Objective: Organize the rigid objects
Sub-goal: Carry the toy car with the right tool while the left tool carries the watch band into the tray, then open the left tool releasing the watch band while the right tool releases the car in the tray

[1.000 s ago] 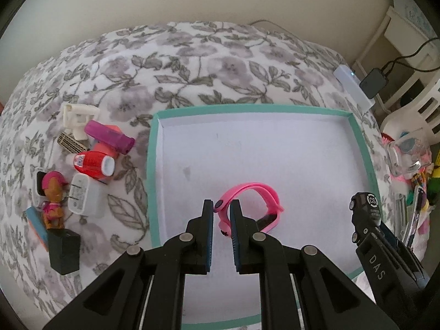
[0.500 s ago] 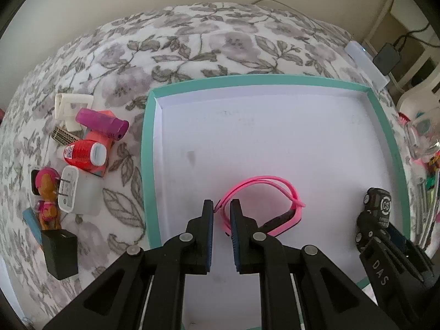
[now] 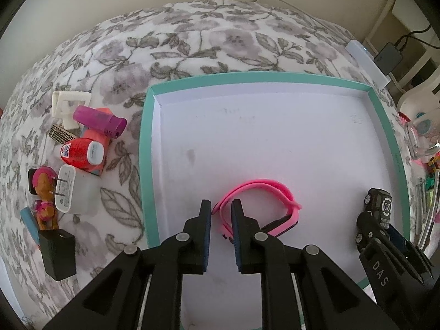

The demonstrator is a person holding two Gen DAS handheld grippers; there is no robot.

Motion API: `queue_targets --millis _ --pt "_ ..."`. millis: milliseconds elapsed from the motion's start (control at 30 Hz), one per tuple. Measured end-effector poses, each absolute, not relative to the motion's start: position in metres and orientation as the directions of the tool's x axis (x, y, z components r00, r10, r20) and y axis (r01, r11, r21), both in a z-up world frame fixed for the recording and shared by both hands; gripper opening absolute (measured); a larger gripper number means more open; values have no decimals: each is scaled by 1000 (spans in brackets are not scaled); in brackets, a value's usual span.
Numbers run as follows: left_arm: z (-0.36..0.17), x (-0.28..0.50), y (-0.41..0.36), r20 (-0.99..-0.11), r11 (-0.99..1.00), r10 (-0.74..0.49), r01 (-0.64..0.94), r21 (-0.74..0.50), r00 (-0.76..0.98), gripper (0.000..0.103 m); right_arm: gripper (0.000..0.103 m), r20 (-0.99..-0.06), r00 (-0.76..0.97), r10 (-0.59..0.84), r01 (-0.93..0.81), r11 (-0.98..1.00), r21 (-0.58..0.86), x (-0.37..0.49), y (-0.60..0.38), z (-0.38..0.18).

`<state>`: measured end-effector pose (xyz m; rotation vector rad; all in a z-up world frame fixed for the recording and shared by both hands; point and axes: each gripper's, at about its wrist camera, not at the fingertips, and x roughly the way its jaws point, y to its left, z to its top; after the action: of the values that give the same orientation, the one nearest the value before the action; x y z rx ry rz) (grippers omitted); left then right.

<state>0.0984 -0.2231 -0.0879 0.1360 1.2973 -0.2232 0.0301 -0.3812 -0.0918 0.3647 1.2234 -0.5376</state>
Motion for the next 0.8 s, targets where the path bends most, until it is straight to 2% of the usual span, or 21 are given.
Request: queue_targets --millis 33,100,167,333,400,433,633,700,800 --pt "-87 99 -223 -963 971 -90 238 -27 255 18 36 -951 242 -191 571 820 -19 31 -382 -91" --pt "-83 99 -221 -961 971 -97 235 -35 260 30 36 -950 248 -191 573 819 -15 31 -383 -88" --pt "-78 100 -221 -957 972 -107 231 -44 269 35 37 -946 257 -199 574 818 -16 30 -383 -83" --pt "-60 101 -215 -942 974 -129 219 -62 309 40 37 -929 299 -218 570 821 -9 31 -382 -67" --pt "-51 101 -212 -934 975 -133 211 -64 331 52 37 -917 324 -231 564 826 -8 32 -379 -58" --pt "-48 102 -210 -931 976 -133 208 -64 339 54 37 -912 336 -237 561 827 -9 32 -378 -53" --pt "-27 104 -198 -908 979 -154 185 -86 390 55 38 -881 389 -269 556 831 -9 32 -374 -36" --pt "-23 106 -193 -904 979 -164 176 -101 394 55 45 -877 397 -270 553 833 -5 32 -372 -35" --pt "-21 107 -187 -904 983 -159 153 -105 397 55 48 -879 400 -261 546 838 -1 33 -369 -36"
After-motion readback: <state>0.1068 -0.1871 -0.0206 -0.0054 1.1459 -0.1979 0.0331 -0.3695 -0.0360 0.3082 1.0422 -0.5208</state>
